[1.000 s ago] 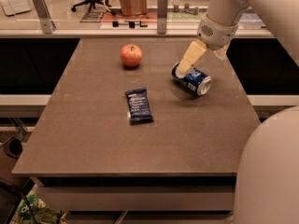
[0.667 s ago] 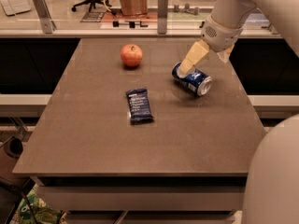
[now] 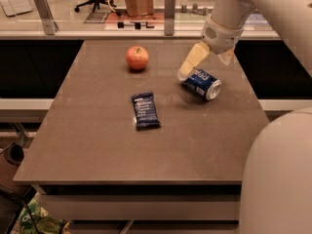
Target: Place pepsi can upright
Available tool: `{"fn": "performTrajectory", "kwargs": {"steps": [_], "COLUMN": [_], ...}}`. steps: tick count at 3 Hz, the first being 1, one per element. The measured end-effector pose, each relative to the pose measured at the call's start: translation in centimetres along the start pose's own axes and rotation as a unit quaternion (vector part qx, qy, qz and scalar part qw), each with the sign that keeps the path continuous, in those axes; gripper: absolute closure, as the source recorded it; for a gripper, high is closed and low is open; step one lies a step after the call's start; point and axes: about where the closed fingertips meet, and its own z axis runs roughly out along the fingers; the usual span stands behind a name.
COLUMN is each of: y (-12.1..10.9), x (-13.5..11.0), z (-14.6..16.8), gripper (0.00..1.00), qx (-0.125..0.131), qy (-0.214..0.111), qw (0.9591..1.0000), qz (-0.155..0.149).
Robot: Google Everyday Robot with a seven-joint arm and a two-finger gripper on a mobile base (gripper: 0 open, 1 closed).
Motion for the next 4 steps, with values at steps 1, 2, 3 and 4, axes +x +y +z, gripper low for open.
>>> {"fn": "performTrajectory", "kwargs": {"steps": [1, 2, 3, 4], "y": [0.4, 0.9, 0.9, 0.8], "x": [-1.2, -2.0, -2.3, -2.1], "z": [0.6, 1.5, 2.9, 4.3], "gripper": [0.0, 0.0, 0.0, 0.17], "qx": [0.0, -0.002, -0.006, -0.007], "qy": [0.007, 0.013, 0.02, 0.027], "qw": [0.9998, 0.9994, 0.999, 0.9987], "qz": [-0.018, -0.033, -0.039, -0.042]}}
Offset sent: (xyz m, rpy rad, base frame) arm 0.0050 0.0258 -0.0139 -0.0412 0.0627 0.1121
